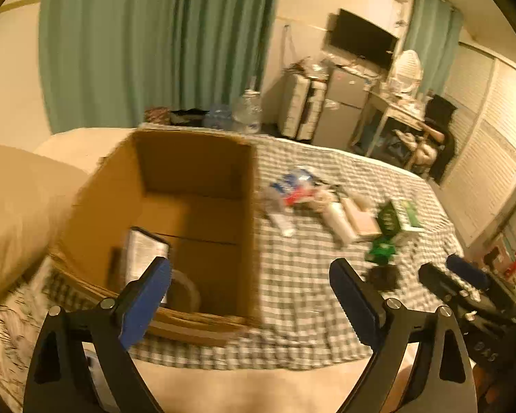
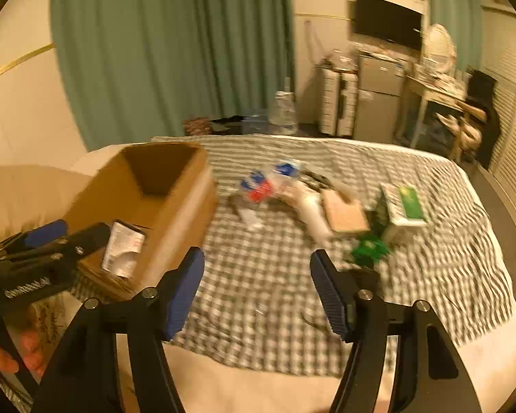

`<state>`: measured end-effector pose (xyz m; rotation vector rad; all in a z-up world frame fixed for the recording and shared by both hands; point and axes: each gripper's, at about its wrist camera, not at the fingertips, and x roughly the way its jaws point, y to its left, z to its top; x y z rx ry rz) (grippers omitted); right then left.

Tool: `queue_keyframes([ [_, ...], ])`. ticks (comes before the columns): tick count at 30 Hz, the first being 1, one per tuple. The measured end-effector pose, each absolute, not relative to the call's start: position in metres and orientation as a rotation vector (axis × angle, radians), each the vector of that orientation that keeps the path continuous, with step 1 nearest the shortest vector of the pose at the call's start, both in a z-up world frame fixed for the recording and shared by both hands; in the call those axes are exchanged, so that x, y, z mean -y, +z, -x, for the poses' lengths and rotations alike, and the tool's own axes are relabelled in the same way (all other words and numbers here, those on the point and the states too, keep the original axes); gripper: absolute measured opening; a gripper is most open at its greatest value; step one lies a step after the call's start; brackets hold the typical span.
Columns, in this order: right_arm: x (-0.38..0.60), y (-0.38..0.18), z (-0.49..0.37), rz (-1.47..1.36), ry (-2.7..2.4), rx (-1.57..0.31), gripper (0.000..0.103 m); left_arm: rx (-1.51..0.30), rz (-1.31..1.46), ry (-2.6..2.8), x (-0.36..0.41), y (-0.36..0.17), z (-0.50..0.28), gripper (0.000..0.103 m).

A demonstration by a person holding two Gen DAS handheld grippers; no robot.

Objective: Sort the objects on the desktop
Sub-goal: 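Grasp the black square holder with the right tool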

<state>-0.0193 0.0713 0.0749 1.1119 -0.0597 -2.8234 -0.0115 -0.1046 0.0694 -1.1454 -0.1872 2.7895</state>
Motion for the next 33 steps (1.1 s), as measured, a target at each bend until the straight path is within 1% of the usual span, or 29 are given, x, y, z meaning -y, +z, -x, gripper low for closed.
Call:
queue_keyframes([
  [1,-0.082,0.072,0.015,-1.124,-2.838,0.072,0.065,0.183,1.136,2.772,0.092,0.069,0.007,0.097],
  [2,-0.093,0.069,0.01,-1.134,-2.855,0.086,0.066,0.177,1.131,2.764,0.084,0.068,0.005,0.1],
  [3,-0.103,0.065,0.006,-1.144,-2.868,0.098,0.069,0.167,1.127,2.759,0.073,0.067,0.003,0.103],
  [4,-0.111,0.061,0.003,-1.154,-2.878,0.11,0.073,0.154,1.127,2.756,0.06,0.063,0.0,0.103],
  [6,-0.129,0.053,-0.001,-1.167,-2.897,0.161,0.075,0.141,1.135,2.746,0.045,0.056,-0.003,0.103],
  [9,-0.147,0.042,-0.002,-1.182,-2.912,0.23,0.086,0.113,1.182,2.728,0.022,0.041,0.0,0.103],
  [14,-0.167,0.017,0.004,-1.179,-2.919,0.281,0.087,0.096,1.259,2.684,-0.002,0.01,0.011,0.103],
  [19,-0.175,-0.011,0.025,-1.244,-2.903,0.302,0.087,0.061,1.301,2.704,-0.014,-0.017,0.032,0.103],
  [23,-0.187,-0.029,0.05,-1.293,-2.866,0.433,0.087,0.028,1.37,2.694,-0.017,-0.04,0.05,0.103],
  [26,-0.191,-0.044,0.07,-1.349,-2.829,0.475,0.089,0.059,1.409,2.689,-0.018,-0.059,0.064,0.103],
  [27,-0.191,-0.049,0.076,-1.363,-2.812,0.482,0.092,0.081,1.412,2.686,-0.017,-0.064,0.068,0.103],
  [29,-0.191,-0.059,0.091,-1.398,-2.78,0.49,0.101,0.118,1.416,2.678,-0.016,-0.072,0.073,0.103],
  [33,-0.187,-0.07,0.113,-1.427,-2.78,0.429,0.102,0.121,1.471,2.701,-0.017,-0.09,0.087,0.103],
])
